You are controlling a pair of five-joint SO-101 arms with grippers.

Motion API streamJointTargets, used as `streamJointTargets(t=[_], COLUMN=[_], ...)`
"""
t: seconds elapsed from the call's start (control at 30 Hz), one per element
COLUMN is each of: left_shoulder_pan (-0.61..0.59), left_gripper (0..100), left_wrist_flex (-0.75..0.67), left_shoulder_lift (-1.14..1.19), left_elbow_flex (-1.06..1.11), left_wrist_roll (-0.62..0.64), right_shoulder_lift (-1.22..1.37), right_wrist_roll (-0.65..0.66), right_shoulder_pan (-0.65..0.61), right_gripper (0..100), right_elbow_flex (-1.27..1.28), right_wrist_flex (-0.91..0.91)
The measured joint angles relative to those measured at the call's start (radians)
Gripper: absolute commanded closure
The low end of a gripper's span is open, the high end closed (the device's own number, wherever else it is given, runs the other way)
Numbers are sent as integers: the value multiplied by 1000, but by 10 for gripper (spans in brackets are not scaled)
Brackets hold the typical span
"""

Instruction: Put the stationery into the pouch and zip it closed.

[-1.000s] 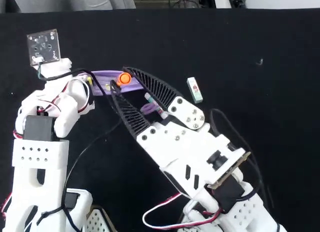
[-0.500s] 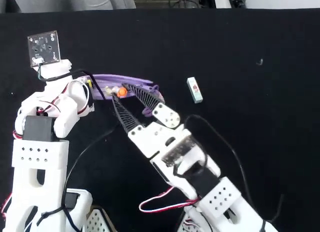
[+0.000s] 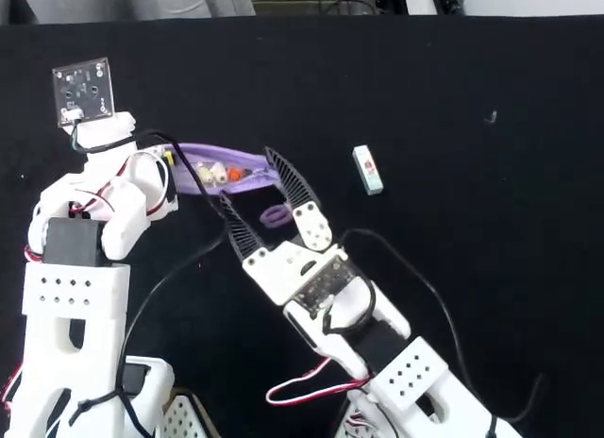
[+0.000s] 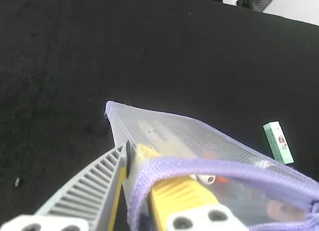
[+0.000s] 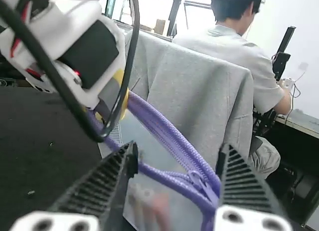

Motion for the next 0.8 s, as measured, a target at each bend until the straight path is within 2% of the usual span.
streamJointTargets(t=[0.13, 0.2, 0.4, 0.57, 0.8], left_shoulder_pan=[-5, -31, -170, -298, -454], left_gripper=[971, 971, 971, 971, 971], left_wrist_flex=[0, 0, -49, -86, -117], left_shoulder_lift=[0, 0, 0, 0, 2], left_elbow_flex=[0, 0, 0, 0, 0], left_wrist_roll=[0, 0, 0, 0, -3], right_shoulder_lift=[5, 5, 5, 5, 87], right_wrist_roll=[0, 0, 2, 2, 2], right_shoulder_pan=[12, 41, 129, 141, 146], right_gripper=[786, 789, 790, 790, 790], right_elbow_flex=[-61, -130, -431, -624, -640], right_wrist_flex=[17, 92, 559, 890, 954])
